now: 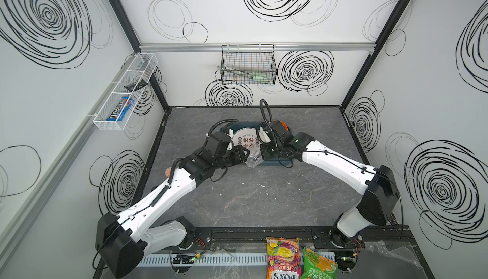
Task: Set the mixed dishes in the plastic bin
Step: 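Grasp the clear cup with the right gripper while the left gripper releases it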
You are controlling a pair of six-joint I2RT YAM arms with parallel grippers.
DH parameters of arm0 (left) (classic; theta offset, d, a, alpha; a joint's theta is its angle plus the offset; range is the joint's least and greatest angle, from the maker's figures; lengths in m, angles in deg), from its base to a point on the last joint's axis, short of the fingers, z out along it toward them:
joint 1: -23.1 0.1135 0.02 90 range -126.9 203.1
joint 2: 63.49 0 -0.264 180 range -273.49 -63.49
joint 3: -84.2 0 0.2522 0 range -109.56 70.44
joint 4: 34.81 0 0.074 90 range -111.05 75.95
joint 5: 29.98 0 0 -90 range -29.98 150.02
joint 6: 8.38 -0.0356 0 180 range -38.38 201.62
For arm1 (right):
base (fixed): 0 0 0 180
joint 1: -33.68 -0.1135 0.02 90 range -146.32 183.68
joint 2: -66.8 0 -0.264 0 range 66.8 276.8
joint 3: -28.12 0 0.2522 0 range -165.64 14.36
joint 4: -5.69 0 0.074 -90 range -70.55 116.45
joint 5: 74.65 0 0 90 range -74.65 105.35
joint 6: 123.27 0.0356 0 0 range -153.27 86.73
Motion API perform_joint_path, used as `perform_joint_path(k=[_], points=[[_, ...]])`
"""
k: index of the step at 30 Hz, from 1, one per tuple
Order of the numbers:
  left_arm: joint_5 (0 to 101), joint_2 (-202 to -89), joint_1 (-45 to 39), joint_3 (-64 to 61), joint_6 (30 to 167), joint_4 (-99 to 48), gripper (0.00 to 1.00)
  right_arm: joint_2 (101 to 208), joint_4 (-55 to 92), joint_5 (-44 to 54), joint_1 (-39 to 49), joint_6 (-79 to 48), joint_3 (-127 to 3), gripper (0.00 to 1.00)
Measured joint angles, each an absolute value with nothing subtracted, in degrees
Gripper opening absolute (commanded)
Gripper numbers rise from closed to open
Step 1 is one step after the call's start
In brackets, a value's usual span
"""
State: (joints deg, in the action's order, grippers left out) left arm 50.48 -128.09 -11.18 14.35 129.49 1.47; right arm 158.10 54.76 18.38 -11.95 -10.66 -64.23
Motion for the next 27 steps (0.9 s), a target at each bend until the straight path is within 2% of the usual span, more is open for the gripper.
perform_joint_path(k=[8, 17, 27], points=[[49.41, -123.00, -8.69, 18.32, 129.89, 1.06, 0.67, 155.63, 54.76, 19.86, -5.04, -10.83, -63.13, 0.04], [47.86, -118.63, -6.24, 23.35, 130.68, 1.17, 0.69, 155.61, 54.89, 21.09, 1.89, -10.81, -62.52, 0.04], [46.55, -114.82, -3.97, 27.24, 131.22, 1.60, 0.70, 156.64, 55.24, 21.13, 5.67, -10.75, -61.32, 0.04]])
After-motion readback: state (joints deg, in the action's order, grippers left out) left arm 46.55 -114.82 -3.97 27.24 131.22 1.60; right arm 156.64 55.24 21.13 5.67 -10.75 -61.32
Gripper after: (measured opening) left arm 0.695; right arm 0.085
